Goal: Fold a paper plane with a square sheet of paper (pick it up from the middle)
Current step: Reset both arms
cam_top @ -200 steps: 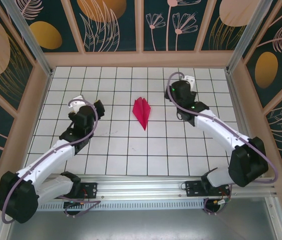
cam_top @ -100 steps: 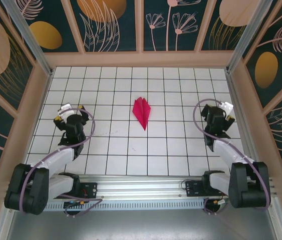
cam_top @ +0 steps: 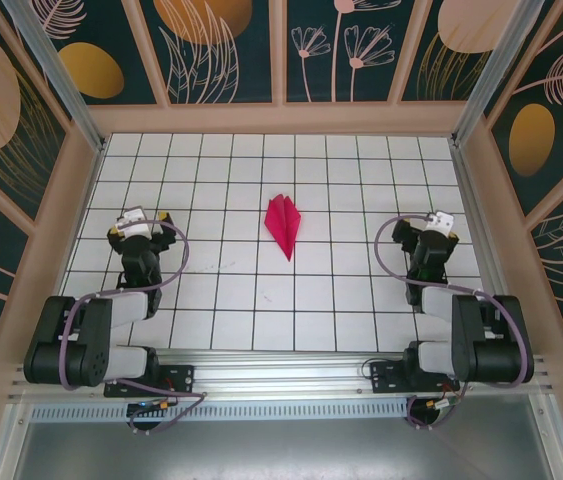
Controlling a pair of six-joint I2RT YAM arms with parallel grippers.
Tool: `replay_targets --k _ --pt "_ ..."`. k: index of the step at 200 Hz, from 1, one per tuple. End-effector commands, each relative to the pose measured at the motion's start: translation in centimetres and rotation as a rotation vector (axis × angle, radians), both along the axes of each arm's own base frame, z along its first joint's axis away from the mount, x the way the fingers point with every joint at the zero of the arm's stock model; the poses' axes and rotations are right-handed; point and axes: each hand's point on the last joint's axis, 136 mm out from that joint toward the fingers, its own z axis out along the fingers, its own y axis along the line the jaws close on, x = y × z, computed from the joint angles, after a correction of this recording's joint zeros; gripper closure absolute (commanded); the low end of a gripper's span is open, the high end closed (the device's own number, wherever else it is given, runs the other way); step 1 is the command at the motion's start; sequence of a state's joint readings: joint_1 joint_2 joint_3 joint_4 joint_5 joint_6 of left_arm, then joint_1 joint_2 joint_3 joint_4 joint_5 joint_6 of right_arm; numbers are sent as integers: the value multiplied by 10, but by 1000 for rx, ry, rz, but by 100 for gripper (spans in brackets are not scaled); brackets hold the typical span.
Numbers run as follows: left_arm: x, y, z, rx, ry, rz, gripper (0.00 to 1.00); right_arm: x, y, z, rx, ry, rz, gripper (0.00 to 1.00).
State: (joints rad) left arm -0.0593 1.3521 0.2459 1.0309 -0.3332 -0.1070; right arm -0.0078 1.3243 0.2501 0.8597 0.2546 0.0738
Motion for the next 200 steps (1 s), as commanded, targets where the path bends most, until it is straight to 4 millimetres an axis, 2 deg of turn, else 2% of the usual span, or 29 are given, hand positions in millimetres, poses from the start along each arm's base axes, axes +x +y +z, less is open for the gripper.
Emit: replay_targets --k 1,41,95,145,200 --pt "6 -10 16 11 -83 -89 2 10 8 26 -17 -123 81 2" --pt "11 -11 7 1 -103 -113 2 17 22 28 21 -161 186 1" --pt "10 -13 0 10 -102 -127 1 21 40 12 -22 -160 250 1" --pt "7 -6 2 4 -115 -86 1 23 36 9 -5 -145 247 1" --pt "10 -12 0 11 -103 -122 1 23 36 9 -5 -145 246 1"
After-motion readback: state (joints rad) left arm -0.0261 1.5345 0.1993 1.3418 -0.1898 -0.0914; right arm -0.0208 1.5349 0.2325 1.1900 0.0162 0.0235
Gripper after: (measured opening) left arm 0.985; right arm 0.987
